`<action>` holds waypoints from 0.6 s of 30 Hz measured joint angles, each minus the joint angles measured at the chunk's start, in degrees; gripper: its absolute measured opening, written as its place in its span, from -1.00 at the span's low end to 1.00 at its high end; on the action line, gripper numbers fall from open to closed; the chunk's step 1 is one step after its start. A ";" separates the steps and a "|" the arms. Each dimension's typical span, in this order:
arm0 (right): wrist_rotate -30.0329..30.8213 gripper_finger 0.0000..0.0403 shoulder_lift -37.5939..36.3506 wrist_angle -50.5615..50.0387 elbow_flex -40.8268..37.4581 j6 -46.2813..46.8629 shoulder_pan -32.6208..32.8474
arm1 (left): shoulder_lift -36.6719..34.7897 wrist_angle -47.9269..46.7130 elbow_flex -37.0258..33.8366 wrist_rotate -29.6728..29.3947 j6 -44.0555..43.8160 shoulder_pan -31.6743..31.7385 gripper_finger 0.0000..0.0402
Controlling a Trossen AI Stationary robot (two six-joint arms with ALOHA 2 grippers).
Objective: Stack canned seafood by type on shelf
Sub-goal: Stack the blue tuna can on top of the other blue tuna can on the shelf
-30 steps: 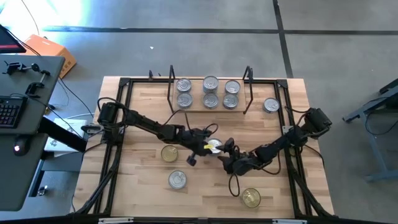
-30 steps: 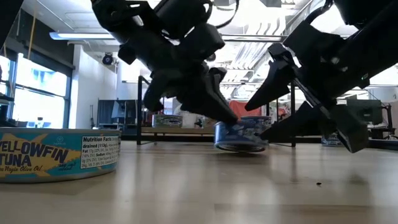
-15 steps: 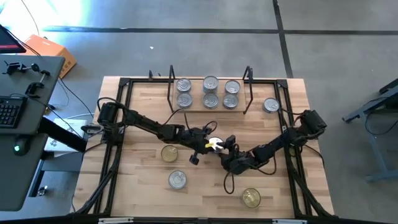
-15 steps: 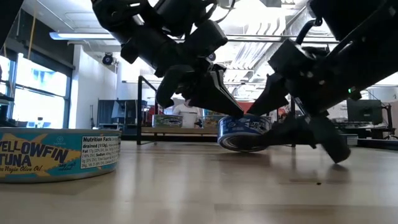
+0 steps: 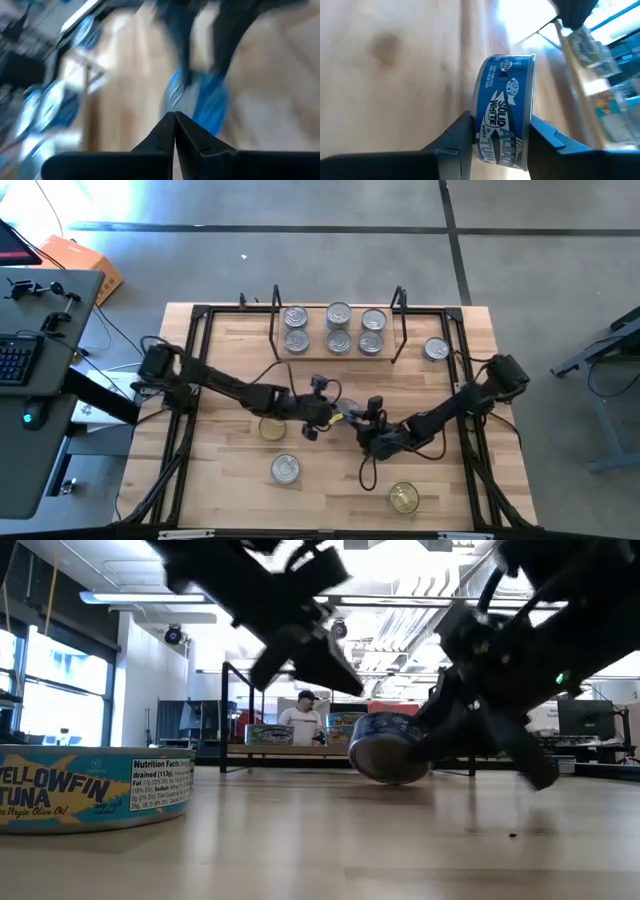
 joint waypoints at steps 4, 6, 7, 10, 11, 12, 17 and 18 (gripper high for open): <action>-0.49 -0.44 -5.23 -11.73 4.12 8.05 1.08 | -5.43 -12.40 0.00 -8.37 -6.84 -1.71 -0.98; 1.35 -0.44 -8.20 -21.22 7.92 14.32 0.75 | -7.82 -18.30 0.00 -9.52 -13.32 -2.11 -0.98; 2.33 -0.44 -9.64 -26.60 10.09 16.60 0.20 | -8.64 -20.50 0.00 -9.68 -16.58 -2.36 -0.98; 4.94 -0.44 -12.37 -42.97 17.36 19.32 -2.97 | -9.75 -24.09 0.00 -9.74 -24.20 -3.23 -0.98; 6.01 -0.44 -12.88 -47.59 19.72 19.38 -4.56 | -9.79 -24.26 -0.02 -9.78 -25.50 -3.66 -0.98; 6.72 -0.44 -13.07 -51.87 21.94 19.10 -6.44 | -9.74 -23.98 -0.02 -9.78 -26.16 -4.15 -0.98; 4.86 -0.44 -13.14 -60.74 27.23 8.42 -20.29 | -8.60 -24.13 -0.02 -12.08 -26.57 -6.23 -0.98; 3.18 -0.44 -13.13 -59.99 27.08 4.37 -23.57 | -8.54 -24.72 -0.02 -13.40 -26.62 -6.74 -0.98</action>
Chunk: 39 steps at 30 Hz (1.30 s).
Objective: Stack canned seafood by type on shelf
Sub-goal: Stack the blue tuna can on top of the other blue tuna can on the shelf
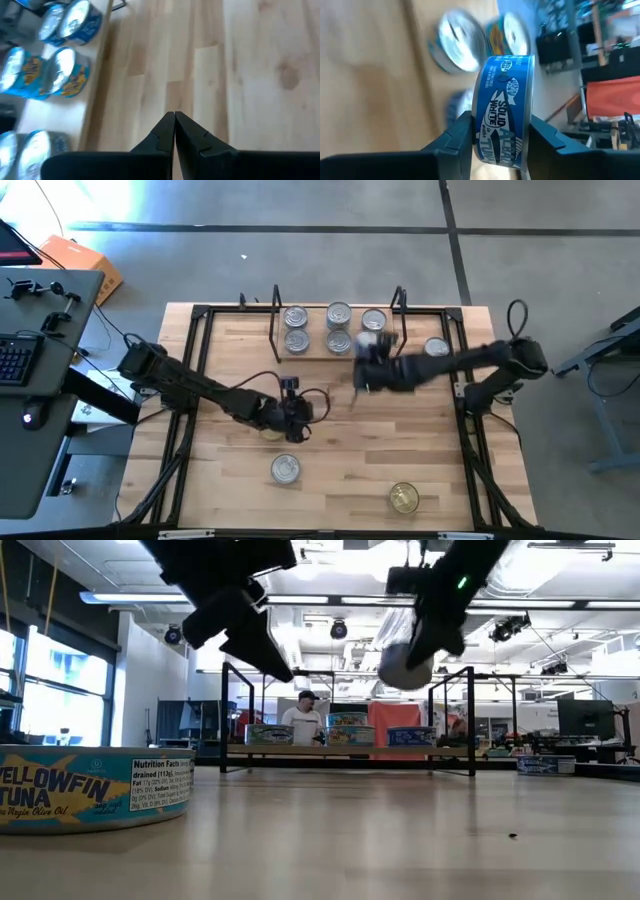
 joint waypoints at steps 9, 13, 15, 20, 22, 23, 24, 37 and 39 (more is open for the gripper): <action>-13.68 -0.44 0.05 17.95 -3.90 -26.22 -22.94 | -0.48 -22.85 -0.04 -20.54 -19.48 -6.24 -0.98; -18.52 -0.44 0.05 20.53 -4.68 -31.37 -27.25 | -0.46 -32.63 -0.04 -23.17 -30.45 -8.21 -0.98; -18.67 -0.44 0.10 20.67 -5.29 -32.48 -28.36 | -0.46 -35.70 -0.04 -24.58 -34.58 -9.10 -0.98; -18.99 -0.44 1.76 21.16 -6.53 -33.88 -29.61 | -0.46 -37.05 -0.04 -26.96 -38.31 -10.70 -0.98; -18.38 -0.44 2.84 21.18 -6.65 -34.87 -29.78 | -0.46 -37.04 -0.04 -27.79 -38.34 -11.20 -0.98; -17.87 -0.44 3.25 21.20 -6.65 -35.09 -29.79 | -0.46 -36.98 -0.04 -28.04 -38.34 -11.31 -0.98; -17.03 -0.44 3.64 21.20 -6.61 -35.03 -29.79 | -0.46 -37.01 -0.04 -28.06 -38.34 -11.33 -0.98; -17.09 0.42 1.84 20.28 -6.61 -32.71 -28.91 | -0.46 -36.50 -0.04 -28.08 -38.39 -11.29 -0.98; -16.98 0.47 1.12 20.20 -6.61 -32.20 -28.91 | -0.46 -36.41 -0.04 -28.08 -38.37 -11.29 -0.98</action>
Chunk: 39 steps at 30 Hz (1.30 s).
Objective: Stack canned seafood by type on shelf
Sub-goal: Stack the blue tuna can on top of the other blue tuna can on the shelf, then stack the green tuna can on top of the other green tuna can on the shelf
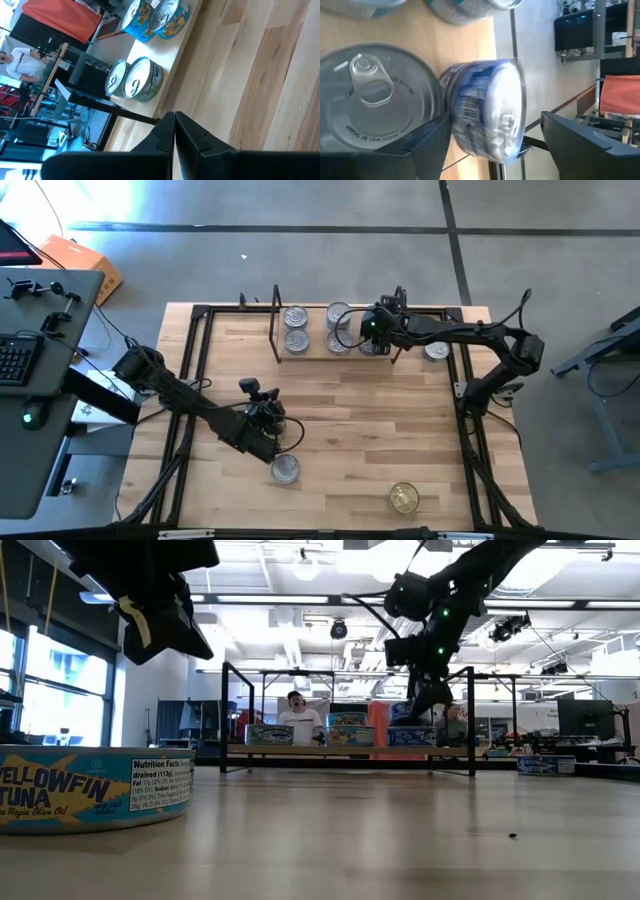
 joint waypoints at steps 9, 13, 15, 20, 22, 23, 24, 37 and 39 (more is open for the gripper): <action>-8.46 0.50 -5.38 0.01 0.00 15.38 0.64 | 0.00 0.03 0.00 -1.23 1.09 -0.28 -0.98; -10.85 0.50 -7.53 0.95 0.00 23.60 4.86 | -0.18 -0.04 0.00 -1.05 1.16 -1.44 -0.98; -13.01 0.50 -7.64 2.61 0.04 26.09 8.27 | -0.20 -0.07 0.00 -1.33 0.76 -2.16 -0.98; -15.32 0.50 -6.29 5.69 -1.14 33.19 20.24 | -0.20 -0.24 0.00 -2.51 -1.74 -4.02 -0.98; -13.83 0.50 -5.70 13.43 -4.99 37.98 25.54 | -0.20 -0.35 0.00 -2.01 -2.51 -5.30 -0.98; -13.44 0.50 -5.34 18.84 -7.45 39.67 28.23 | -0.20 -0.36 0.00 -1.32 -2.18 -6.00 -0.98; -13.34 0.50 -4.98 24.81 -10.09 41.09 30.91 | -0.20 -0.37 0.00 -0.48 -1.74 -6.57 -0.98; -6.63 0.50 5.07 86.55 -31.05 43.06 49.57 | -1.03 4.54 -1.63 10.17 4.53 -9.79 -0.98; -7.97 0.50 6.21 91.38 -30.65 42.16 49.61 | -1.22 11.17 -3.85 12.76 8.07 -9.79 -0.98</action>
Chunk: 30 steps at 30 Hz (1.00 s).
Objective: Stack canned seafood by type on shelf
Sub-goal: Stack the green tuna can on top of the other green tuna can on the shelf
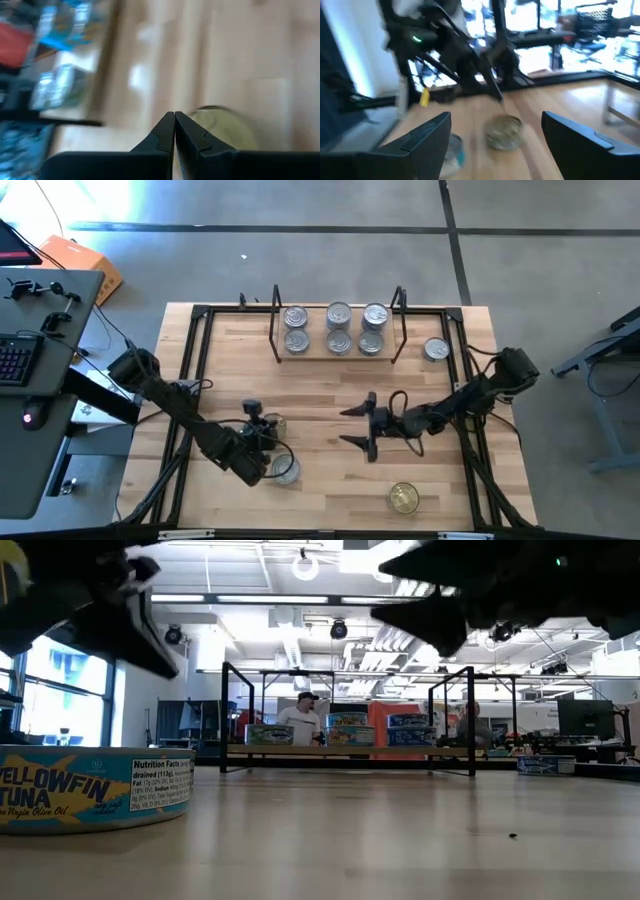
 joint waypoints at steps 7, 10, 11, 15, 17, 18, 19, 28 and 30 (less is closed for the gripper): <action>6.55 0.50 -3.22 0.18 3.05 -14.51 3.14 | -2.52 26.57 -7.98 11.89 14.36 3.20 -0.98; 17.79 0.50 -9.59 -8.72 3.66 -17.72 5.54 | -3.65 30.79 -9.79 11.94 17.93 4.96 -0.98; 20.73 0.50 -12.28 -13.62 4.08 -17.66 6.26 | -3.89 31.49 -10.07 12.02 18.27 5.50 -0.98; 23.88 0.50 -23.81 -40.89 7.45 -6.43 8.80 | -5.02 31.44 -10.14 11.99 18.34 6.71 -0.98; 21.43 0.50 -28.17 -56.69 10.28 3.20 9.48 | -5.50 31.81 -10.15 11.96 18.37 6.66 -0.98; 18.13 0.50 -29.62 -63.36 11.49 7.39 9.63 | -5.70 32.01 -10.12 11.93 18.38 6.63 -0.98; 12.28 0.49 -30.34 -68.03 12.42 9.89 9.73 | -5.96 31.74 -10.13 11.91 18.37 6.53 -0.98; -10.23 -0.10 -21.05 -67.16 12.69 36.59 18.65 | -6.06 31.75 -10.14 11.67 17.77 6.69 -0.98; -10.54 -0.28 -18.35 -68.75 12.86 43.94 21.20 | -6.30 31.68 -10.14 11.67 17.84 6.69 -0.98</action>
